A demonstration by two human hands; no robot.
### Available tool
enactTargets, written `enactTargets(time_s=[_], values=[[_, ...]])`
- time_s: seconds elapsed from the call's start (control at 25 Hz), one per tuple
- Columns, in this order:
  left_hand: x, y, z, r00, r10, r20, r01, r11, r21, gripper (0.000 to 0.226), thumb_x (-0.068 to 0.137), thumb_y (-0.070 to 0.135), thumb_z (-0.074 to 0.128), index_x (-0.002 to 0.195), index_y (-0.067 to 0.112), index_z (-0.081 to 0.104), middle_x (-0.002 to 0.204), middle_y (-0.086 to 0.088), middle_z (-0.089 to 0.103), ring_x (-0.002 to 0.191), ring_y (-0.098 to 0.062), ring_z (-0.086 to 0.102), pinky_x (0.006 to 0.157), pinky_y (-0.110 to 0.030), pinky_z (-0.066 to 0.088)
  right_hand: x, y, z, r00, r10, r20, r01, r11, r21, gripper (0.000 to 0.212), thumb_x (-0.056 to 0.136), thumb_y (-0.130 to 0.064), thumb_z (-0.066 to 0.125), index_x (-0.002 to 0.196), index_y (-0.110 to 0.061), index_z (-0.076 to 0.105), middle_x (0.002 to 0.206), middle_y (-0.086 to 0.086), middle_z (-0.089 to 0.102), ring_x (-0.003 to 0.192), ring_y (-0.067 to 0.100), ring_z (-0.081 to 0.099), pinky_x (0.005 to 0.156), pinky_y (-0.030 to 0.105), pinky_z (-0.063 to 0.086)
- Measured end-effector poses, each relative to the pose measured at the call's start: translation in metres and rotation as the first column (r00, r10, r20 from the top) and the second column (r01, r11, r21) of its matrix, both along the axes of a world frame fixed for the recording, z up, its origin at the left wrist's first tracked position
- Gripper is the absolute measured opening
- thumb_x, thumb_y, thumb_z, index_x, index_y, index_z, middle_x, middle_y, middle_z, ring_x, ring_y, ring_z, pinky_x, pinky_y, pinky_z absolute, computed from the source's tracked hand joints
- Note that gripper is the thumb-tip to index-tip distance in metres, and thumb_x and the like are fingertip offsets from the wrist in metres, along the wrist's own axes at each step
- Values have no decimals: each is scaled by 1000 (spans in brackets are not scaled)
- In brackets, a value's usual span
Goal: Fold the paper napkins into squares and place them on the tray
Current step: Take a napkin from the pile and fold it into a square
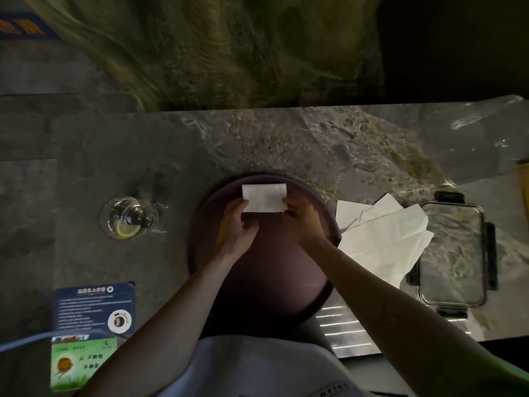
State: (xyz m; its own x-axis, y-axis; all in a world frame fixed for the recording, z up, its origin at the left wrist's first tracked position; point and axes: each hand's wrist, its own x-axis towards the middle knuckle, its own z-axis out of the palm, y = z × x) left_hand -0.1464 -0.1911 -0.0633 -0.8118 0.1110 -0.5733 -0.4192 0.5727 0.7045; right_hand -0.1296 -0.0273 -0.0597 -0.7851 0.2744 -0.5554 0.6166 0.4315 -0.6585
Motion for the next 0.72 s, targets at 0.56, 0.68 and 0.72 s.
enactTargets(time_s=[0.56,0.68,0.72], values=[[8,-6,17,991,-125,-53,117,984,-136,63,90,15,61,147,10,35,157,-11,23,145,-23,24,116,-28,20,23,10,25,989,105,-104,-105,994,3,50,78,-16,58,128,-18,60,130,3,63,122,20,57,104,42,46],[19,-6,24,992,-48,-114,42,998,-55,57,88,17,64,142,12,43,148,-11,38,137,-24,40,114,-39,33,42,23,50,990,45,-132,-40,998,42,49,81,-7,59,129,-19,59,123,-1,66,111,13,60,92,26,46],[22,-4,26,991,-25,-129,21,999,-31,55,88,18,65,139,13,46,144,-11,43,132,-23,45,110,-41,38,48,28,52,989,34,-142,-26,998,56,50,80,-8,59,128,-20,60,120,-2,66,107,12,60,87,23,45]])
